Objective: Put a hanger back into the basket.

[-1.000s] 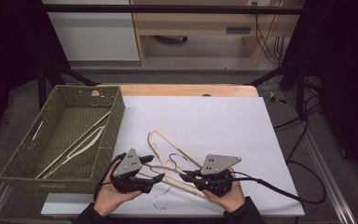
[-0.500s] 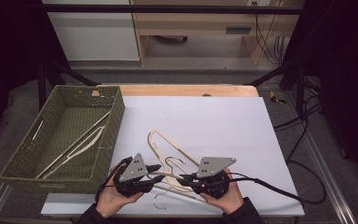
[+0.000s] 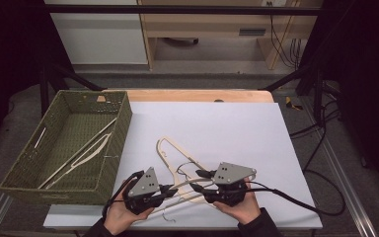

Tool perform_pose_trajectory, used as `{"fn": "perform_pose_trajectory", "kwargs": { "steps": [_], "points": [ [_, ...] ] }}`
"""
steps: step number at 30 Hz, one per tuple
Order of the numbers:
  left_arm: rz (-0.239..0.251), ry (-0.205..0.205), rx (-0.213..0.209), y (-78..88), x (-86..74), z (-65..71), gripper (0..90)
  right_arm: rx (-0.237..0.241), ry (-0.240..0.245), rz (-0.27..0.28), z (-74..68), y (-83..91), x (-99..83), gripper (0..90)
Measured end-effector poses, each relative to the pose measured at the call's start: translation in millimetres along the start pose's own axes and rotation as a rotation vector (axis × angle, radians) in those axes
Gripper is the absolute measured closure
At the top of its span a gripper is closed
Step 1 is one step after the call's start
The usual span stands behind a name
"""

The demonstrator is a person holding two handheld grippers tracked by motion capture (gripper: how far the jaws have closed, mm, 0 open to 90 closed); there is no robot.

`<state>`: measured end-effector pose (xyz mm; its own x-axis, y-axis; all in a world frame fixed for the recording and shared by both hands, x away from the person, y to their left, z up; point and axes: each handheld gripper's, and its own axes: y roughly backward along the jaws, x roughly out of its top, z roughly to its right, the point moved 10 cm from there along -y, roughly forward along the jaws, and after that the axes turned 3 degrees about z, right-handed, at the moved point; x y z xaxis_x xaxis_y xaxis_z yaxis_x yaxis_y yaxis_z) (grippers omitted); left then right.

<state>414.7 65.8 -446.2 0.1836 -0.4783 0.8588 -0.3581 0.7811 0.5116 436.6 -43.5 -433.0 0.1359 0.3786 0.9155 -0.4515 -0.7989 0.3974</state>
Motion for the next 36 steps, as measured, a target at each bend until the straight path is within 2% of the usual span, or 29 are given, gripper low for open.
{"fn": "perform_pose_trajectory", "kwargs": {
  "steps": [1, 4, 9, 16, 21, 27, 30, 32, 36],
  "points": [
    [0.000, 0.001, -0.005, 0.7, 0.5, 0.6, 86.1, -0.005, 0.002, 0.003, 0.9, 0.7, 0.2, 54.2],
    [0.013, -0.002, 0.025, 3.2, 2.8, -0.8, 86.6, -0.020, -0.004, 0.018, 3.8, 2.7, 1.8, 50.0],
    [0.032, 0.024, 0.071, 10.6, 4.6, -10.0, 86.6, -0.061, -0.027, 0.049, 13.3, 13.2, 4.7, 40.0],
    [0.058, 0.066, 0.154, 23.8, 8.6, -25.9, 86.5, -0.125, -0.105, 0.084, 34.6, 36.4, -3.8, 24.2],
    [0.083, 0.091, 0.190, 37.2, 15.1, -33.7, 86.5, -0.173, -0.167, 0.096, 49.0, 51.6, -13.6, 19.4],
    [0.133, 0.076, 0.212, 64.1, 36.2, -40.8, 86.5, -0.216, -0.235, 0.111, 65.1, 65.1, -22.5, 13.6],
    [0.142, 0.061, 0.227, 78.0, 49.5, -47.7, 86.5, -0.238, -0.248, 0.112, 71.0, 69.8, -26.0, 11.8],
    [0.151, 0.054, 0.238, 86.7, 57.9, -52.6, 86.4, -0.261, -0.238, 0.100, 74.8, 72.1, -28.3, 9.6],
    [0.155, 0.037, 0.257, 103.4, 69.0, -64.2, 86.5, -0.274, -0.261, 0.105, 80.1, 75.5, -32.1, 9.2]
  ]
}}
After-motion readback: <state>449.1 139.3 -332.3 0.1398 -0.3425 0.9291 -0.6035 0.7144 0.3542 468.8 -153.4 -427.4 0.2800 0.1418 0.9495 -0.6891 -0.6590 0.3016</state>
